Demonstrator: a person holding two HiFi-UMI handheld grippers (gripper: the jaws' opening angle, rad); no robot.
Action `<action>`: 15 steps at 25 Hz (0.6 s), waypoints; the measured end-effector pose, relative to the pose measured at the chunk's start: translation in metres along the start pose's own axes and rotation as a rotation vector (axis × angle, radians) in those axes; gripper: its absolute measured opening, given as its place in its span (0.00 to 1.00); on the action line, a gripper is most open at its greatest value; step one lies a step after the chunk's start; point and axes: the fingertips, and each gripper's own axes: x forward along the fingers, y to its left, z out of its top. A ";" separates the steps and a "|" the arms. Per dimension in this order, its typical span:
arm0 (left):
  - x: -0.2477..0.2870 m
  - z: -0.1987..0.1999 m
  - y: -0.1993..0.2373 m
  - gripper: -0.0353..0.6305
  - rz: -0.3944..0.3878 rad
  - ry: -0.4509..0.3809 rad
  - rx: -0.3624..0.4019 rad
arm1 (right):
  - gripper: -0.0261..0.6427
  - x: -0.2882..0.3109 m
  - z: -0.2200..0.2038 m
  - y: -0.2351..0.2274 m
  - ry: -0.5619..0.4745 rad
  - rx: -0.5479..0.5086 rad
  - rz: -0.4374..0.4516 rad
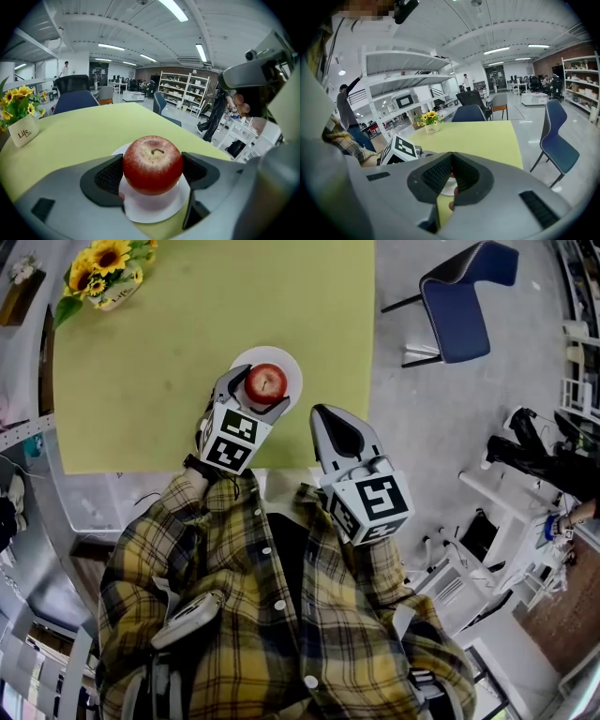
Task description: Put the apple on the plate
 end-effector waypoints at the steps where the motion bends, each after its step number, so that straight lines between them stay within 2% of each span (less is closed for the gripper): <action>1: 0.000 0.001 0.001 0.65 0.001 -0.001 -0.001 | 0.03 0.001 0.001 0.001 -0.001 0.000 0.002; 9: 0.000 0.000 0.002 0.65 0.008 0.009 0.016 | 0.03 0.007 0.002 0.006 0.001 -0.002 0.023; 15: 0.000 -0.006 0.003 0.66 -0.019 0.016 -0.018 | 0.03 0.008 0.002 0.010 0.006 -0.001 0.031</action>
